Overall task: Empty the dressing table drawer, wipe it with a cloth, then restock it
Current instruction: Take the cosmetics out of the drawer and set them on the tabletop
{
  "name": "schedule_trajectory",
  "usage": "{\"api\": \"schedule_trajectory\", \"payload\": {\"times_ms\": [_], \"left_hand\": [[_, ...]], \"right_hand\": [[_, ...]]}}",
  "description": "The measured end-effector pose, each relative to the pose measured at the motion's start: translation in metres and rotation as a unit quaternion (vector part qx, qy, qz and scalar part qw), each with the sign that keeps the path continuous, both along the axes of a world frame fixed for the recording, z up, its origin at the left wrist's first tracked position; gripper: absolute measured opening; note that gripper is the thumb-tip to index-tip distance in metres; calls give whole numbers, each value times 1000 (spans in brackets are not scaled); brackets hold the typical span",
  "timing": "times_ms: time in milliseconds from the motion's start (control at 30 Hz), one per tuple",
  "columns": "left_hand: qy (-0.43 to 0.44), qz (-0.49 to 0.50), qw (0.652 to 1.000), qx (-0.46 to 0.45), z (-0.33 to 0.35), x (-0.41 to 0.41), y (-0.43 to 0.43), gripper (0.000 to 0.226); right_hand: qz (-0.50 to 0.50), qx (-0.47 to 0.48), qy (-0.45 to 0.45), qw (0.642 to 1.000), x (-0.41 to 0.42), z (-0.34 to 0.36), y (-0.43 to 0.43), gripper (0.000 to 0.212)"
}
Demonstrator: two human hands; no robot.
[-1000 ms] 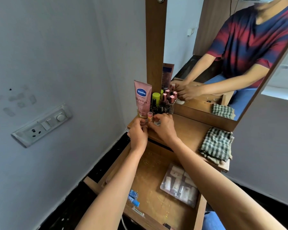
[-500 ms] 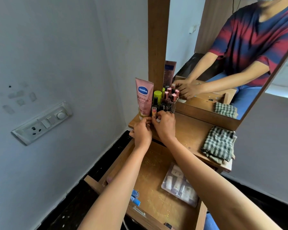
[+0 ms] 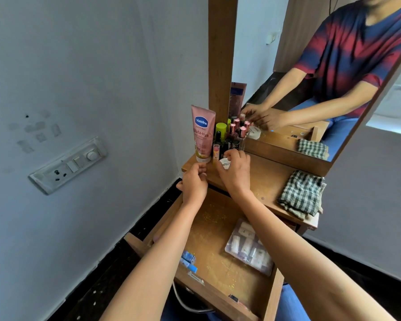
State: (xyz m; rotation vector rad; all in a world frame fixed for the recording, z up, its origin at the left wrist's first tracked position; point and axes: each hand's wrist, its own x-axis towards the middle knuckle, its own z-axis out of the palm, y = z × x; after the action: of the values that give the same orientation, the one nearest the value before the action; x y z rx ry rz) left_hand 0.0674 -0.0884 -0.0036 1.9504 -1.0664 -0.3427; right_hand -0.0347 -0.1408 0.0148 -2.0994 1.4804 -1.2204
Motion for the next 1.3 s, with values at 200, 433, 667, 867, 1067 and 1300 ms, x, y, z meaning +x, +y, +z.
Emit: {"api": "schedule_trajectory", "payload": {"times_ms": [200,433,667,867,1067,1300], "left_hand": [[27,-50,998,9,-3,17,47,19],[-101,-187,956,204,-15,38,101,14],[-191,-200,918,283,-15,55,132,20],[-179,-218,912,299,-10,60,133,19],[-164,-229,910,305,-10,62,132,18],[-173,-251,901,309,-4,60,134,13]], "right_hand": [[188,-83,32,978,-22,-13,59,9],[372,165,322,855,-15,-49,119,23],[325,245,306,861,2,-74,140,22],[327,273,300,853,8,-79,142,19],[299,343,251,854,8,-83,139,22],[262,363,259,856,3,-79,136,23]]}}
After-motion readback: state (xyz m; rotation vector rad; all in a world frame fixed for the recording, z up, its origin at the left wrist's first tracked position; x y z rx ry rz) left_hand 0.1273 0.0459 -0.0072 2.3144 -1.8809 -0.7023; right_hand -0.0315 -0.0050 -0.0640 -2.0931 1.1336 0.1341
